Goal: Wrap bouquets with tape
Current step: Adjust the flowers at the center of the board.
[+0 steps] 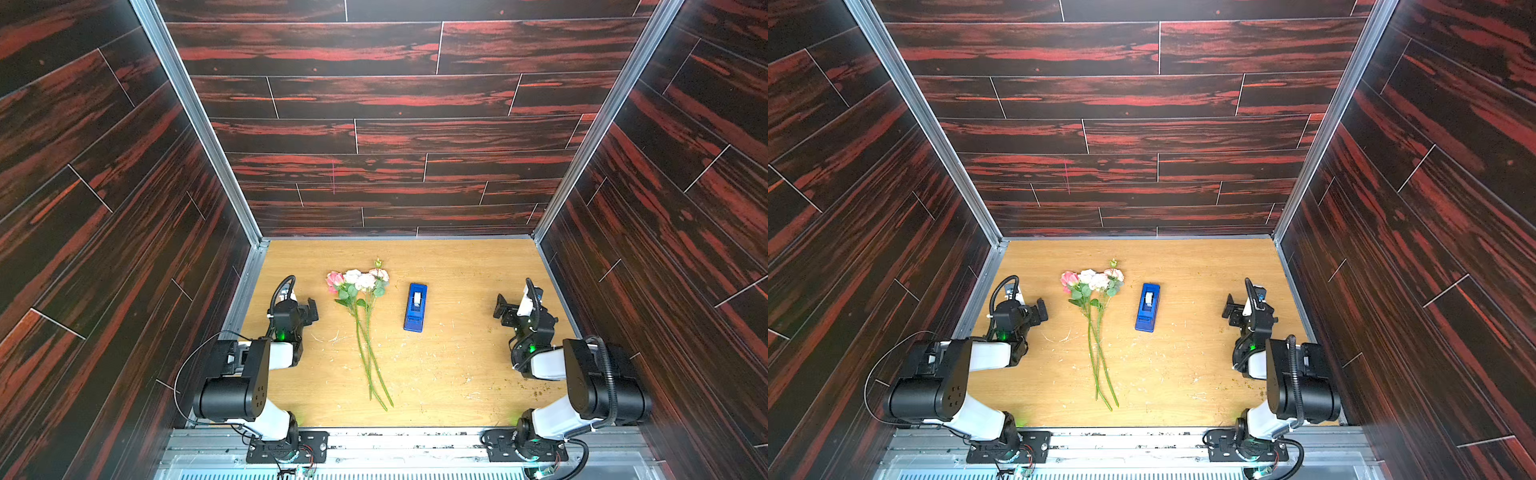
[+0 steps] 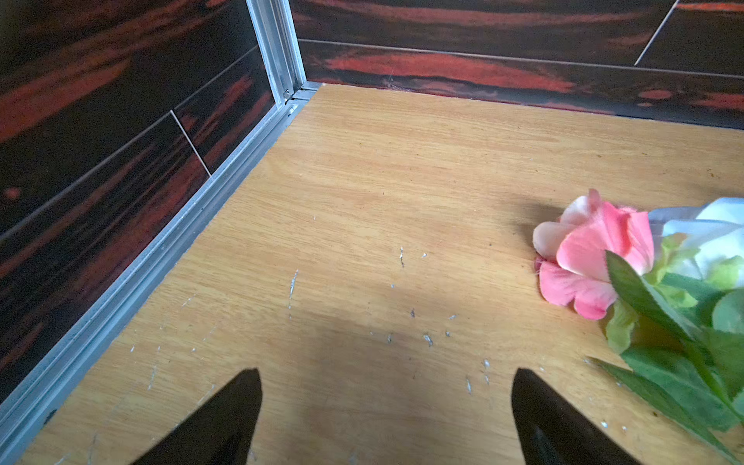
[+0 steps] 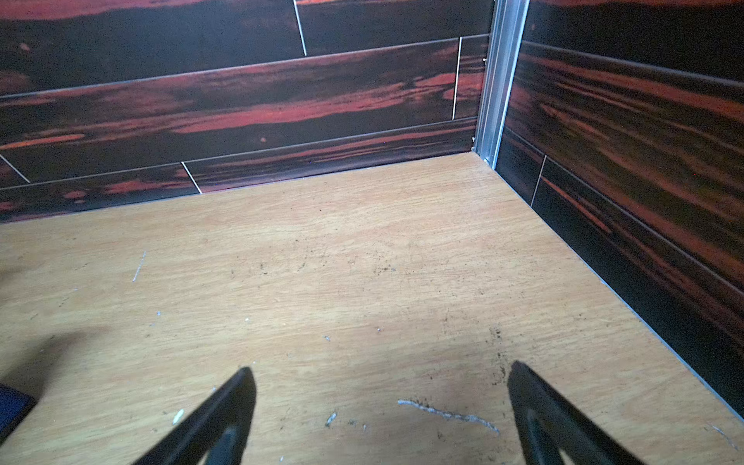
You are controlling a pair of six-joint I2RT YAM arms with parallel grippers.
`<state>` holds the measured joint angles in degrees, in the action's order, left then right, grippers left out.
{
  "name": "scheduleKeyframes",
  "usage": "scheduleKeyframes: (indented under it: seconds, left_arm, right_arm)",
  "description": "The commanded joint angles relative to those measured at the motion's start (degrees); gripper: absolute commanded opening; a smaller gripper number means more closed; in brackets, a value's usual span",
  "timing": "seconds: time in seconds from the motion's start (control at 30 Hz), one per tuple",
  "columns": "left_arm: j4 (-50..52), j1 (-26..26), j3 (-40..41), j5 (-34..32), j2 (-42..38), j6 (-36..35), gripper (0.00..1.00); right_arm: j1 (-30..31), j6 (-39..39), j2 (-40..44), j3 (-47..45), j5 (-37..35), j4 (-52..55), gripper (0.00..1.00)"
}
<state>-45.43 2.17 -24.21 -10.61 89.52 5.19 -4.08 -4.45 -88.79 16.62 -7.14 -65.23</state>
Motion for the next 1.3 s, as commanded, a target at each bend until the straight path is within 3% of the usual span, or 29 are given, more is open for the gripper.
scheduleKeyframes:
  seconds: [0.0,1.27]
  left_arm:
    - [-0.2,0.3,-0.4,0.9,-1.5,0.4,1.0]
    - [0.1,0.5,-0.8,0.8,-1.3,0.7,1.0]
  right_arm:
    - [0.2,0.0,-1.0,0.5,-0.5,-1.7,0.99]
    - [0.0,-0.2,-1.1,0.7,0.1,-1.3,0.98]
